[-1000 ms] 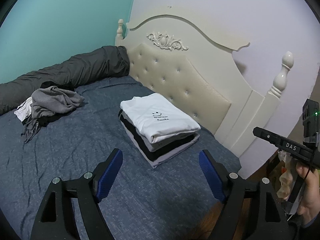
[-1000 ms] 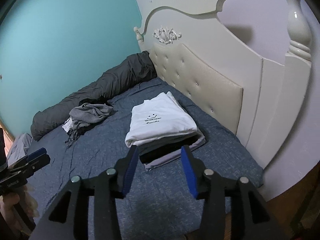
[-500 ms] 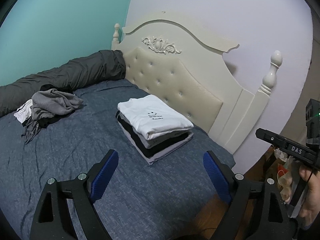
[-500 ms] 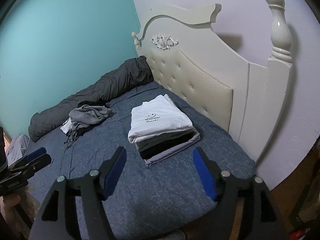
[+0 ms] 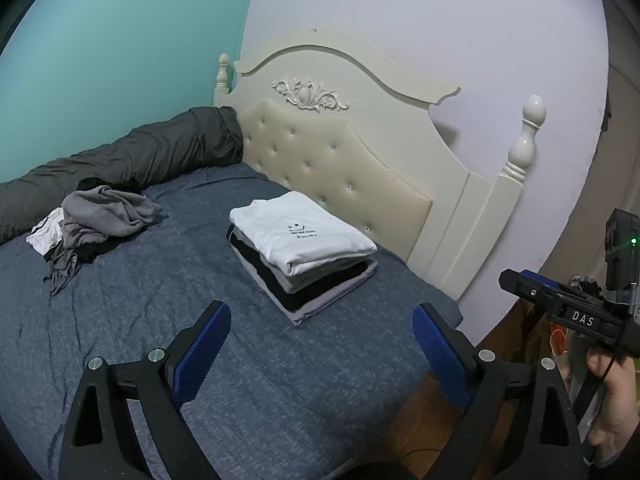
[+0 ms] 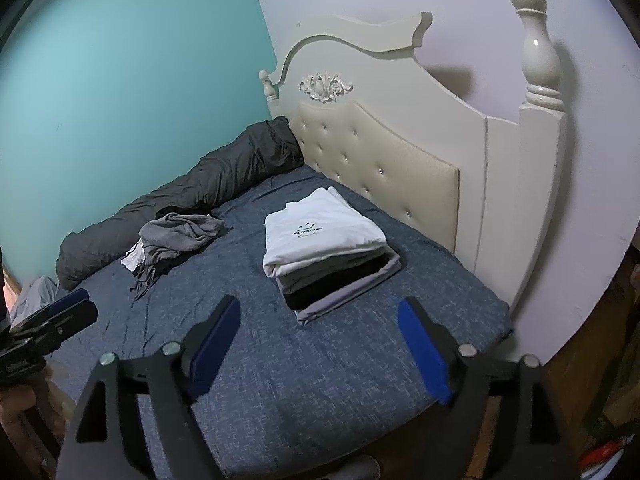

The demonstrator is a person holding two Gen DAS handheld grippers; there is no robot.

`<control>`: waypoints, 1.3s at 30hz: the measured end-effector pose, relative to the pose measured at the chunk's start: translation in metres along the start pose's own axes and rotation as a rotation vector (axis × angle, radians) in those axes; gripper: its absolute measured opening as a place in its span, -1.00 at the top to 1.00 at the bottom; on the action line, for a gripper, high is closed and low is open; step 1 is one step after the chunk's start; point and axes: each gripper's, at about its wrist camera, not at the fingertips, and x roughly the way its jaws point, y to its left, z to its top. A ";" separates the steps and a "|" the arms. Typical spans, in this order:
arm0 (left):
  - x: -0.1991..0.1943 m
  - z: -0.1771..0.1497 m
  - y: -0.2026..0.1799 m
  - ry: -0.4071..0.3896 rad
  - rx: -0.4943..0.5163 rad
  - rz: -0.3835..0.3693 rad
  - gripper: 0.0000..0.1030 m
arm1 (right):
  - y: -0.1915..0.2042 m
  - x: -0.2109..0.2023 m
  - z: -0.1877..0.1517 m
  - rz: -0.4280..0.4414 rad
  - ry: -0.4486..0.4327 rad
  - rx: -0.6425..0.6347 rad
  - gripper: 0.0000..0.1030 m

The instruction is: Fold clothes

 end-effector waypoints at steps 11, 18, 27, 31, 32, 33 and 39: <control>-0.008 -0.009 0.002 -0.003 0.004 -0.007 -0.91 | 0.011 -0.011 -0.014 -0.001 -0.002 -0.022 -0.80; -0.013 -0.016 0.006 -0.003 0.007 -0.007 -0.94 | 0.019 -0.017 -0.023 -0.011 -0.006 -0.032 -0.86; -0.024 -0.025 0.007 -0.005 0.016 -0.007 -0.99 | 0.028 -0.027 -0.034 -0.027 -0.019 -0.047 -0.93; -0.028 -0.029 0.009 -0.004 0.017 -0.004 -0.99 | 0.031 -0.035 -0.038 -0.035 -0.036 -0.049 -0.98; -0.028 -0.030 0.009 -0.004 0.018 0.000 -0.99 | 0.032 -0.036 -0.039 -0.036 -0.039 -0.050 -0.98; -0.029 -0.031 0.009 -0.003 0.019 0.004 -0.99 | 0.033 -0.038 -0.040 -0.038 -0.042 -0.052 -0.98; -0.034 -0.038 0.011 -0.003 0.017 0.007 -0.99 | 0.040 -0.045 -0.045 -0.039 -0.058 -0.062 -0.99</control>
